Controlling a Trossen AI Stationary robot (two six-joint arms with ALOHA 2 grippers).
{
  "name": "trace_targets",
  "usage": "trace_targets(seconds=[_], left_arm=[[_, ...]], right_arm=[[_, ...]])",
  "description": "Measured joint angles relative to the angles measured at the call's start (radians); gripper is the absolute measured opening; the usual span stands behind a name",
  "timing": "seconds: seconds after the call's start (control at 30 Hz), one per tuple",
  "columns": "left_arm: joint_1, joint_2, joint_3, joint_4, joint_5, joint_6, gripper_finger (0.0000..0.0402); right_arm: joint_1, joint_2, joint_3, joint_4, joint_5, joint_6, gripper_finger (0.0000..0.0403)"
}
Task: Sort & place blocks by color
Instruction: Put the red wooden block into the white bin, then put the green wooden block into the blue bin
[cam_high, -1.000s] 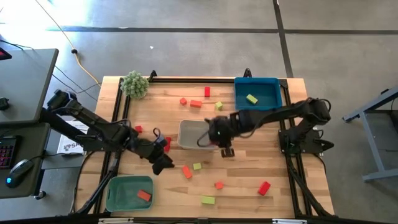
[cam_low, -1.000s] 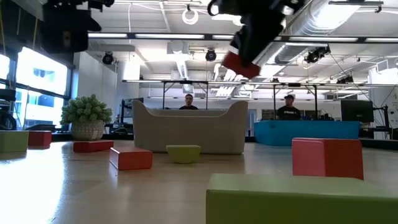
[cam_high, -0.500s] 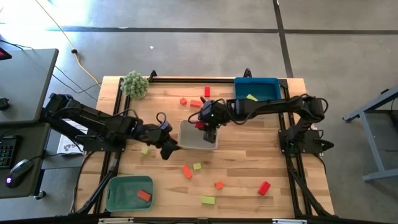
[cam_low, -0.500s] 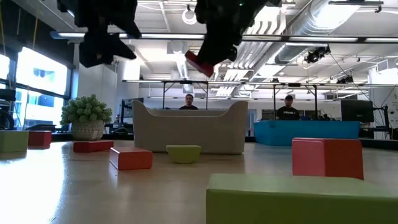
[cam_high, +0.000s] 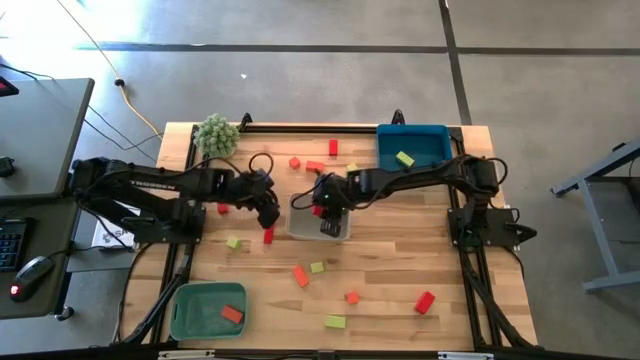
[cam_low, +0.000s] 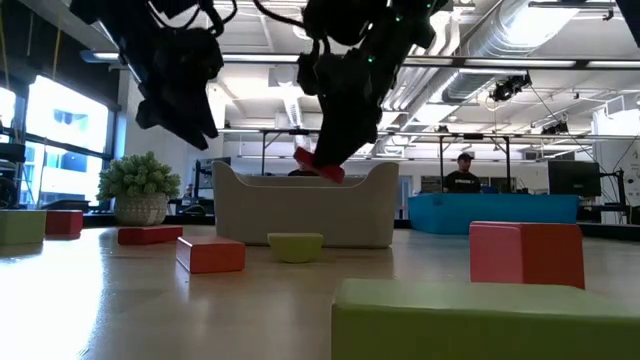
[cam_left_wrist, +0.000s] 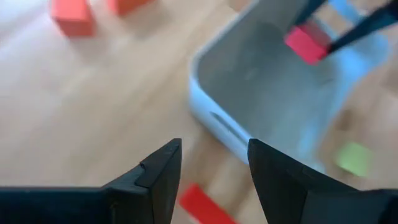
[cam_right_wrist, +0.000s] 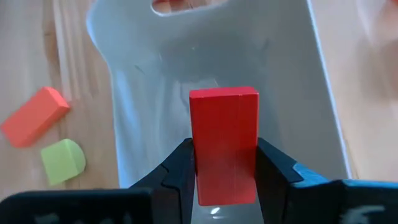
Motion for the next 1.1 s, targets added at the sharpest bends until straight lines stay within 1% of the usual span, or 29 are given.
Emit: trace_targets(seconds=[0.1,0.2,0.27,0.37,0.5,0.6,0.73,0.9,1.0,1.1], left_arm=[[0.041,0.000,0.000,0.004,-0.008,0.099,0.0174],[0.073,0.000,0.000,0.004,-0.011,0.166,0.0174],[0.090,0.000,0.000,0.004,-0.019,0.199,0.0174],[0.107,0.000,0.000,0.004,-0.043,0.250,0.0174],[0.125,0.000,0.000,0.004,-0.059,0.333,0.0174],[0.138,0.000,0.000,0.009,-0.068,0.380,0.0174],[0.160,0.000,0.000,0.025,-0.075,0.441,0.0174],[0.179,0.000,0.000,0.028,-0.112,0.450,0.0174],[0.182,0.000,0.000,0.019,-0.156,0.405,0.0174],[0.182,0.000,0.000,0.006,-0.204,0.400,0.0174]], right_arm=[[0.000,0.006,0.000,0.001,0.000,0.024,0.0101],[0.000,0.007,0.000,0.000,0.005,0.068,0.0102],[0.000,0.007,0.000,0.001,0.021,0.091,0.0117],[0.000,0.007,0.000,0.001,0.032,0.127,0.0151],[0.000,0.007,0.000,0.001,0.032,0.134,0.0186],[0.000,0.007,0.000,0.001,0.032,0.178,0.0196],[0.000,0.007,0.000,0.002,0.026,0.228,0.0199],[0.000,0.001,0.016,-0.008,0.017,0.287,0.0200],[0.007,-0.001,0.056,-0.008,0.020,0.288,0.0200],[0.012,-0.001,0.114,-0.034,0.045,0.287,0.0201]])
